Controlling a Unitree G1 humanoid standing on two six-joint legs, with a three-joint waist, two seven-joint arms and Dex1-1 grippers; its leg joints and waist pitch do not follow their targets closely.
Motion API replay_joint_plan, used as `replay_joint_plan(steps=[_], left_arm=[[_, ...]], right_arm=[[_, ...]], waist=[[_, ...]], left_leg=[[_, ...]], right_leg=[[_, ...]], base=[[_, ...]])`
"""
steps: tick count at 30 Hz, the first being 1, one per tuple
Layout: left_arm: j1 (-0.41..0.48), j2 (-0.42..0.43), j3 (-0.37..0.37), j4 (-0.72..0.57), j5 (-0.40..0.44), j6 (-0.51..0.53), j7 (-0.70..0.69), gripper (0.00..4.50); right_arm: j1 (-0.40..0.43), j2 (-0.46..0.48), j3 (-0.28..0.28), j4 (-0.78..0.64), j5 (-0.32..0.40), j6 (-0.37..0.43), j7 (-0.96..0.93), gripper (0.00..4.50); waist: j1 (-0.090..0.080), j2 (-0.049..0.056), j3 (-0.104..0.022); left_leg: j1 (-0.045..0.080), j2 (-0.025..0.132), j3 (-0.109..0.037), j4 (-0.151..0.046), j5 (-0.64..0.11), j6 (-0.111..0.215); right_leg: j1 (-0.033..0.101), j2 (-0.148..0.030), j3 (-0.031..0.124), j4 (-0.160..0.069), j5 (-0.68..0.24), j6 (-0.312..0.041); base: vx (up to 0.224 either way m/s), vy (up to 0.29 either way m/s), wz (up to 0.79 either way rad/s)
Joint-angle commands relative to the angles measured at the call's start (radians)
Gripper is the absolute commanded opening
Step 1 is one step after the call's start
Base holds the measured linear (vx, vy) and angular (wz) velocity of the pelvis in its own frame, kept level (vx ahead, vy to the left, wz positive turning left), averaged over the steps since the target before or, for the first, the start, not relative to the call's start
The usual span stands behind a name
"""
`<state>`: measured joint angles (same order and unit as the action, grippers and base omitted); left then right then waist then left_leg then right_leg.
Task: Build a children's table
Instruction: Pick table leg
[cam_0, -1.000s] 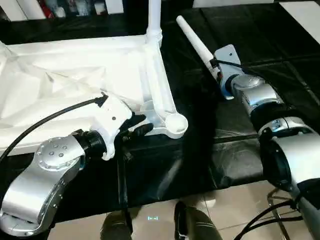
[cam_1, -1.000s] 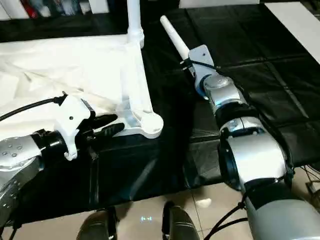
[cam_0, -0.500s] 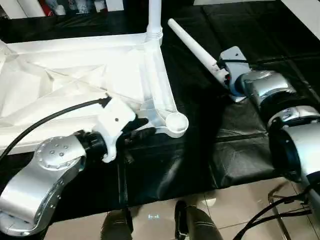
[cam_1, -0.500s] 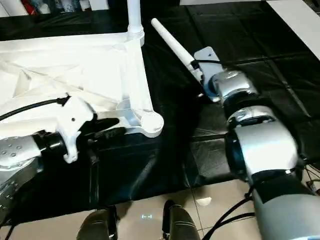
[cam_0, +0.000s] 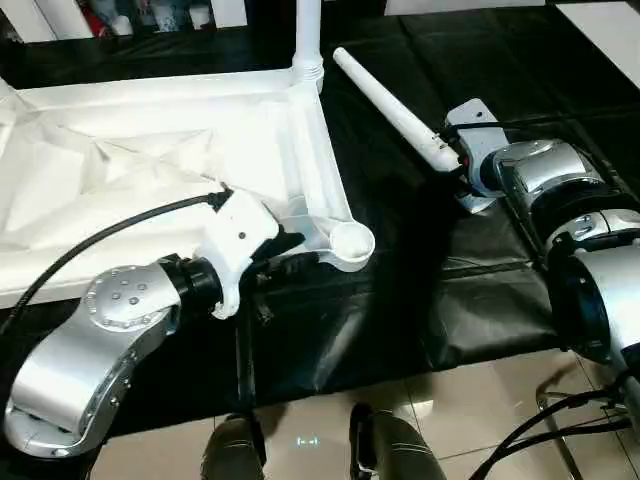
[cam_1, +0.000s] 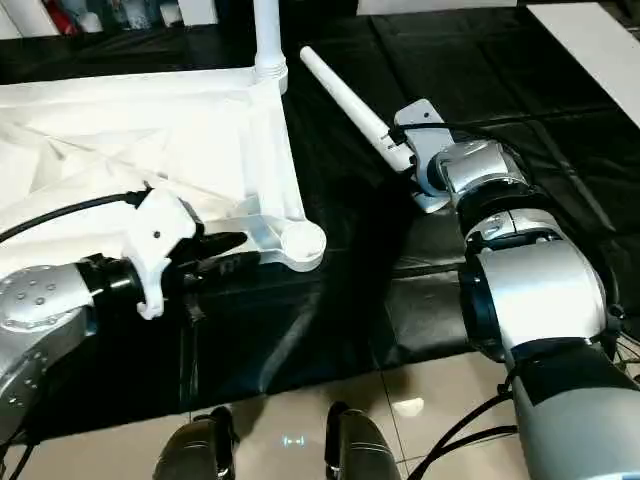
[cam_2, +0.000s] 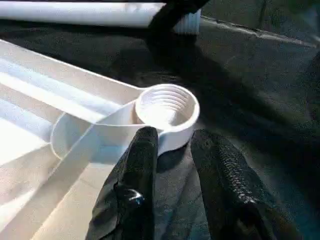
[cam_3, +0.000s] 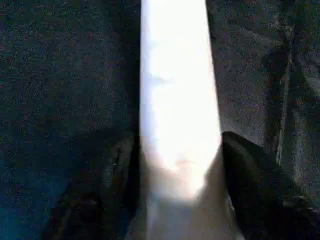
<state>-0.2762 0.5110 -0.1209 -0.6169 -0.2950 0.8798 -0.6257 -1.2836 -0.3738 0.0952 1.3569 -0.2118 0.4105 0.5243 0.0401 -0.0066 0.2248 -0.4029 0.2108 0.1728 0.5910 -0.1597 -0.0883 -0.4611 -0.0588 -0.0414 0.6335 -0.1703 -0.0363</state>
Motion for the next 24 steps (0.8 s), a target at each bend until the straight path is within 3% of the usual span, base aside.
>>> replay_joint_plan(steps=[1,7,8,9,11,12,13,14,17,22,24], left_arm=[[0.004,0.010,-0.017,0.009,0.010,-0.023,-0.002,1.34],[0.006,-0.012,-0.017,0.034,0.005,-0.039,0.012,1.34],[0.005,-0.026,-0.014,0.050,0.009,-0.049,0.025,1.34],[0.004,-0.026,-0.014,0.051,0.009,-0.050,0.026,1.34],[-0.001,-0.062,0.001,0.081,0.014,-0.060,0.062,1.34],[-0.003,-0.076,0.007,0.092,0.014,-0.064,0.074,1.34],[-0.005,-0.082,0.010,0.096,0.014,-0.067,0.078,1.34],[-0.011,-0.109,0.019,0.115,0.013,-0.079,0.098,1.34],[-0.031,-0.173,0.053,0.153,0.006,-0.098,0.153,1.62],[-0.051,-0.219,0.086,0.164,-0.018,-0.104,0.185,2.09],[-0.076,-0.255,0.117,0.173,-0.051,-0.109,0.196,2.21]], right_arm=[[0.025,-0.013,-0.002,0.015,-0.012,0.012,0.027,2.37],[0.034,-0.020,-0.055,0.010,0.034,0.015,0.001,2.02],[0.033,-0.024,-0.086,0.007,0.061,0.013,-0.026,1.98],[0.033,-0.024,-0.088,0.007,0.062,0.013,-0.027,1.98],[0.033,-0.028,-0.156,-0.002,0.124,0.014,-0.079,1.96],[0.033,-0.028,-0.187,-0.006,0.152,0.015,-0.102,1.96],[0.034,-0.028,-0.200,-0.007,0.164,0.015,-0.112,1.95],[0.036,-0.026,-0.261,-0.017,0.220,0.001,-0.152,1.95],[0.047,-0.007,-0.420,-0.062,0.369,-0.097,-0.182,1.95],[0.086,0.026,-0.492,-0.163,0.456,-0.227,-0.072,1.94],[0.174,0.077,-0.508,-0.351,0.514,-0.162,-0.034,1.94]], waist=[[0.006,0.012,-0.113],[0.010,0.011,-0.117],[0.011,0.016,-0.125],[0.010,0.013,-0.123],[0.013,0.012,-0.129],[0.014,0.021,-0.131],[0.013,0.016,-0.133],[0.013,0.023,-0.136],[0.014,0.019,-0.142],[0.016,0.017,-0.148],[0.018,0.016,-0.146]], left_leg=[[0.018,0.008,0.010,-0.044,-0.117,0.071],[0.019,0.005,0.010,-0.040,-0.140,0.052],[0.020,0.005,0.009,-0.036,-0.141,0.049],[0.019,0.004,0.010,-0.037,-0.142,0.049],[0.017,0.002,0.009,-0.034,-0.141,0.045],[0.017,0.001,0.008,-0.033,-0.141,0.046],[0.016,0.000,0.009,-0.032,-0.140,0.047],[0.016,-0.001,0.009,-0.031,-0.137,0.051],[0.013,-0.003,0.009,-0.027,-0.135,0.063],[0.008,-0.002,0.009,-0.022,-0.100,0.114],[0.008,-0.003,0.009,-0.023,-0.089,0.132]], right_leg=[[0.087,-0.056,0.041,-0.050,-0.053,-0.330],[0.085,-0.055,0.043,-0.051,-0.084,-0.317],[0.087,-0.054,0.042,-0.048,-0.084,-0.316],[0.086,-0.053,0.042,-0.050,-0.087,-0.313],[0.088,-0.051,0.042,-0.048,-0.083,-0.307],[0.088,-0.052,0.041,-0.046,-0.080,-0.307],[0.088,-0.050,0.041,-0.048,-0.074,-0.304],[0.090,-0.049,0.041,-0.046,-0.062,-0.304],[0.091,-0.046,0.039,-0.043,-0.032,-0.302],[0.094,-0.047,0.037,-0.039,0.009,-0.316],[0.094,-0.043,0.038,-0.042,0.027,-0.314]], base=[[0.000,0.000,0.00],[0.000,0.000,0.00],[0.000,0.000,0.00],[0.000,0.000,0.00],[0.000,0.000,0.00],[0.000,0.000,0.00],[0.000,0.000,0.00],[0.000,0.000,0.00],[0.000,0.000,0.00],[0.000,0.000,0.00],[0.000,0.000,0.00]])
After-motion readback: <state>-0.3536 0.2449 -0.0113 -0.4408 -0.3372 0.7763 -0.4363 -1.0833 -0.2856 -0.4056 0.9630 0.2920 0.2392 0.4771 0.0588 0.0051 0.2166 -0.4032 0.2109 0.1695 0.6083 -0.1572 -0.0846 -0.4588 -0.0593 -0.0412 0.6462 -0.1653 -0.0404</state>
